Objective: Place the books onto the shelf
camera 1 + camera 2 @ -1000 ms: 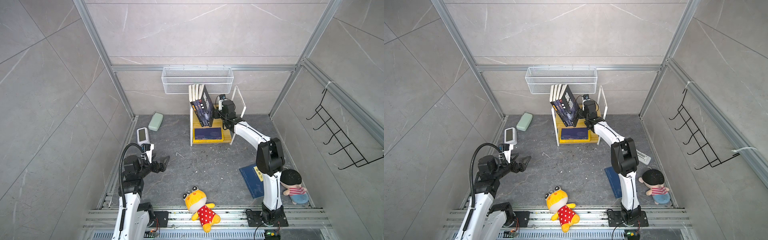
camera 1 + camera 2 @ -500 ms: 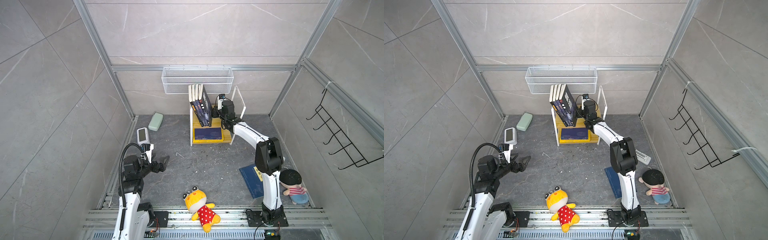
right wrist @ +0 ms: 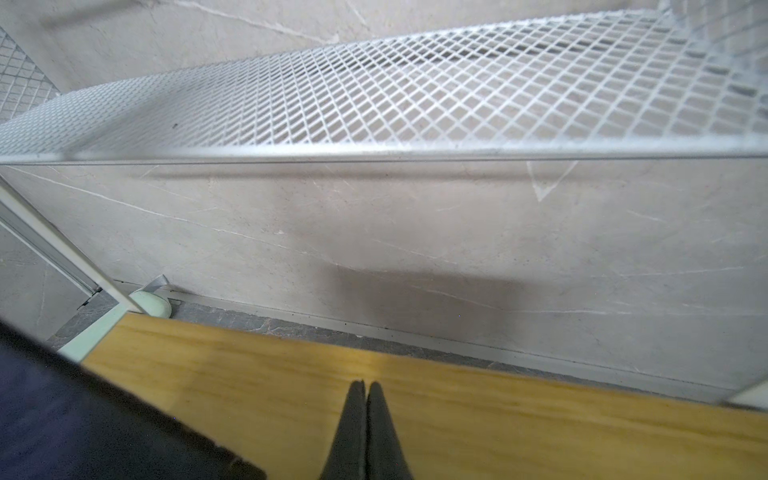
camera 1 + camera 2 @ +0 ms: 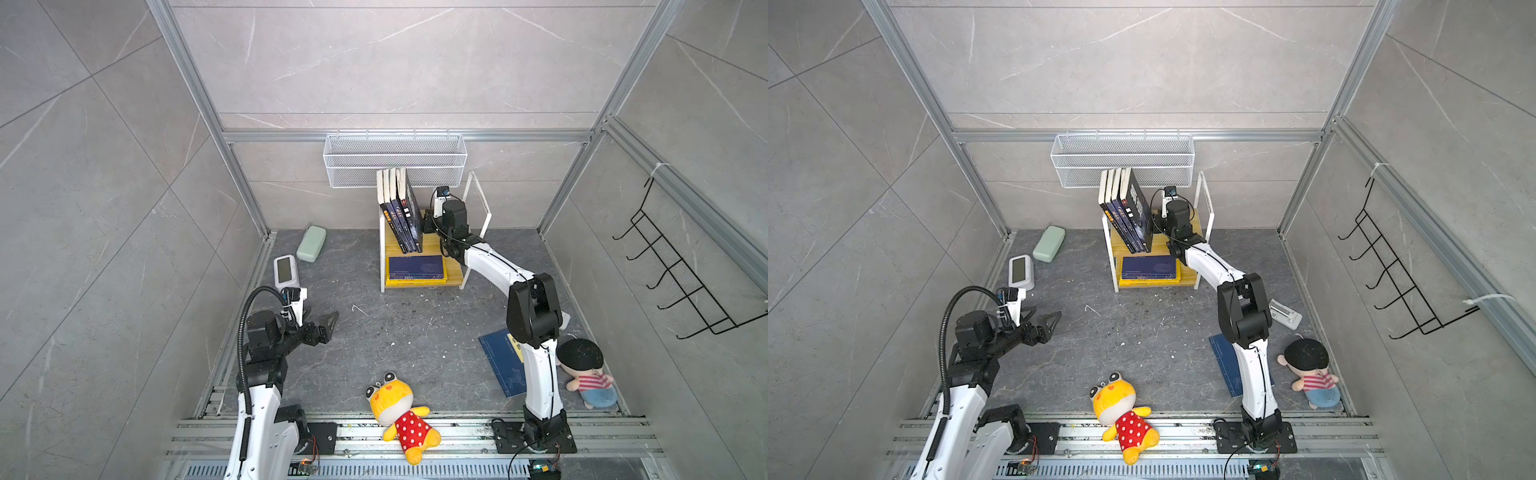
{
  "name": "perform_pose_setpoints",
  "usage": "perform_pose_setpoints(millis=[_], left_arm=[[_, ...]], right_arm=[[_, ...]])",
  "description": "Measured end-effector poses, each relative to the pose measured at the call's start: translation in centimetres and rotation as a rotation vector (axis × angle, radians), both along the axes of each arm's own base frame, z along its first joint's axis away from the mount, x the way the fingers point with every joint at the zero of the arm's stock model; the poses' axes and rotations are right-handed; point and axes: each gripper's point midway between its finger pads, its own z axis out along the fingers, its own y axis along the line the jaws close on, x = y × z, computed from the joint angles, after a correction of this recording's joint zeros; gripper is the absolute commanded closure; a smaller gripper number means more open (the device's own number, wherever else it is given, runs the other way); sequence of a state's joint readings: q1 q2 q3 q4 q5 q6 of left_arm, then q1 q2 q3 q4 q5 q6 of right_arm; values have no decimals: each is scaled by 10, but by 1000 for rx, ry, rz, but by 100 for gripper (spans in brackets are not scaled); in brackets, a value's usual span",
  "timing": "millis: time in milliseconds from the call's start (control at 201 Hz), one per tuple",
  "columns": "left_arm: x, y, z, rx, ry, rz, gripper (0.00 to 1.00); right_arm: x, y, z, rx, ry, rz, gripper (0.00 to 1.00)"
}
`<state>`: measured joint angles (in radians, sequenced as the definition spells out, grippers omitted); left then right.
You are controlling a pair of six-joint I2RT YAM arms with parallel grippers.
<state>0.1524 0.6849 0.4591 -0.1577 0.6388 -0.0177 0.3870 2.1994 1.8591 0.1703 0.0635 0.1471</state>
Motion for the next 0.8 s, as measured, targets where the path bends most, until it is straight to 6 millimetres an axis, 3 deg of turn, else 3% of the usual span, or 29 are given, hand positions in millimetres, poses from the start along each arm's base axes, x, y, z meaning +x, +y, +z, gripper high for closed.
perform_pose_setpoints(millis=[144,458,588,802], left_arm=[[0,0,0,0,0,0,0],[0,0,0,0,0,-2,0],[0,-1,1,0,-3,-3,0],[-1,-2,1,0,-4,-9,0]], right_arm=[[-2,-3,0,-8,-2,-22,97],[-39,-11,1,-48,54,-36,66],[-54,-18,19,-53,55,-40,62],[-94,-39,68,-45,21,-67,52]])
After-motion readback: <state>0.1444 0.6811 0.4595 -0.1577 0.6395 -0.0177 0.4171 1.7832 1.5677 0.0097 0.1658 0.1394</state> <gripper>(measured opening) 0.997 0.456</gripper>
